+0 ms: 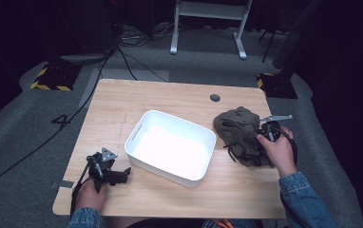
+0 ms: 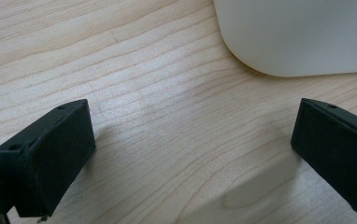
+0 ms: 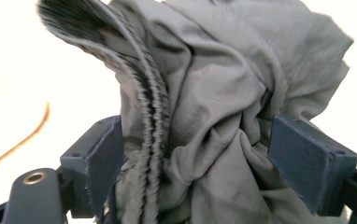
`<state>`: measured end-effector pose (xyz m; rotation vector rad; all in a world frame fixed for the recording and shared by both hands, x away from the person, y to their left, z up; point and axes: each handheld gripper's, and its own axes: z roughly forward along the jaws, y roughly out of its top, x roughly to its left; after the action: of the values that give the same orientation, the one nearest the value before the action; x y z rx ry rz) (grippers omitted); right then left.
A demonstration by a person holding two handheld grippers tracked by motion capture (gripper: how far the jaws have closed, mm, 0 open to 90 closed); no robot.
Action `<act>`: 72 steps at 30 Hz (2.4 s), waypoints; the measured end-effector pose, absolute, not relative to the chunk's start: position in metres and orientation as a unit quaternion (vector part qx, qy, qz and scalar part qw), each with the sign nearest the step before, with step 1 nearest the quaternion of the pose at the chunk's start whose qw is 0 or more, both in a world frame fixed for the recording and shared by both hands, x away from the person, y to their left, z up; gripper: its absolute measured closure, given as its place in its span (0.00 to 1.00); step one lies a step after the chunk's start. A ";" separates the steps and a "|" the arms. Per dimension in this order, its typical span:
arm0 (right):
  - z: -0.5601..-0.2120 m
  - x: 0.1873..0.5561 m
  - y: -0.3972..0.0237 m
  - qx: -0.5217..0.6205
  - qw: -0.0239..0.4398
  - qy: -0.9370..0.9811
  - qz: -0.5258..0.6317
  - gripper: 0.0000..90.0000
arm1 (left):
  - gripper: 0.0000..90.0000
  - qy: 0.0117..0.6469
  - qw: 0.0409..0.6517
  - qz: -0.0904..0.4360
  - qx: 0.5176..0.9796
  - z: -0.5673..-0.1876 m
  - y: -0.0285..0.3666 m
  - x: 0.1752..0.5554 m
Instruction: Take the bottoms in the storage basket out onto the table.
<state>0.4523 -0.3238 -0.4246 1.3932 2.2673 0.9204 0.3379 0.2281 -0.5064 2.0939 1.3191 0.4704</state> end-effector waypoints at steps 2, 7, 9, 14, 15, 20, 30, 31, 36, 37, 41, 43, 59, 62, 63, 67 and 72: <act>-0.419 0.447 -0.324 0.482 0.168 0.794 0.331 0.21 | 0.00 0.498 0.306 0.178 0.791 -0.506 0.228 0.338; -0.404 0.431 -0.322 0.460 0.180 0.792 0.359 0.21 | 0.00 0.499 0.306 0.178 0.791 -0.506 0.228 0.338; -0.400 0.426 -0.322 0.450 0.184 0.793 0.368 0.21 | 0.00 0.499 0.306 0.178 0.791 -0.506 0.228 0.338; -0.391 0.410 -0.320 0.431 0.188 0.793 0.388 0.21 | 0.00 0.499 0.306 0.178 0.791 -0.506 0.228 0.338; -0.390 0.406 -0.319 0.428 0.188 0.792 0.393 0.21 | 0.00 0.499 0.306 0.178 0.791 -0.506 0.228 0.338; -0.389 0.390 -0.314 0.413 0.188 0.790 0.412 0.21 | 0.00 0.499 0.306 0.178 0.791 -0.506 0.228 0.338; -0.403 0.367 -0.299 0.372 0.148 0.806 0.435 0.22 | 0.00 0.499 0.306 0.176 0.792 -0.506 0.228 0.339; -0.405 0.365 -0.297 0.367 0.142 0.809 0.436 0.22 | 0.00 0.499 0.306 0.176 0.792 -0.506 0.228 0.339; -0.416 0.360 -0.290 0.355 0.128 0.820 0.431 0.22 | 0.00 0.499 0.307 0.176 0.791 -0.506 0.228 0.339; -0.419 0.359 -0.288 0.353 0.125 0.821 0.430 0.22 | 0.00 0.499 0.307 0.176 0.791 -0.506 0.228 0.339; -0.430 0.356 -0.285 0.349 0.117 0.829 0.422 0.22 | 0.00 0.499 0.307 0.176 0.791 -0.506 0.228 0.339; -0.438 0.354 -0.283 0.347 0.110 0.832 0.419 0.22 | 0.00 0.499 0.307 0.176 0.791 -0.506 0.228 0.339; -0.489 0.349 -0.268 0.335 0.088 0.854 0.387 0.21 | 0.00 0.499 0.306 0.176 0.791 -0.506 0.228 0.339; -0.496 0.348 -0.267 0.330 0.095 0.858 0.382 0.19 | 0.00 0.499 0.307 0.176 0.791 -0.506 0.228 0.339; -0.497 0.348 -0.266 0.328 0.098 0.860 0.379 0.19 | 0.00 0.499 0.307 0.176 0.791 -0.506 0.228 0.339; -0.502 0.347 -0.258 0.308 0.129 0.871 0.361 0.16 | 0.00 0.499 0.307 0.176 0.791 -0.506 0.228 0.339; -0.506 0.345 -0.251 0.317 0.140 0.863 0.368 0.08 | 0.00 0.499 0.307 0.176 0.791 -0.506 0.228 0.339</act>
<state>0.3450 -0.2506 -0.5059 0.9148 2.4928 1.0617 0.3385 0.2278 -0.5064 2.0933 1.3197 0.4661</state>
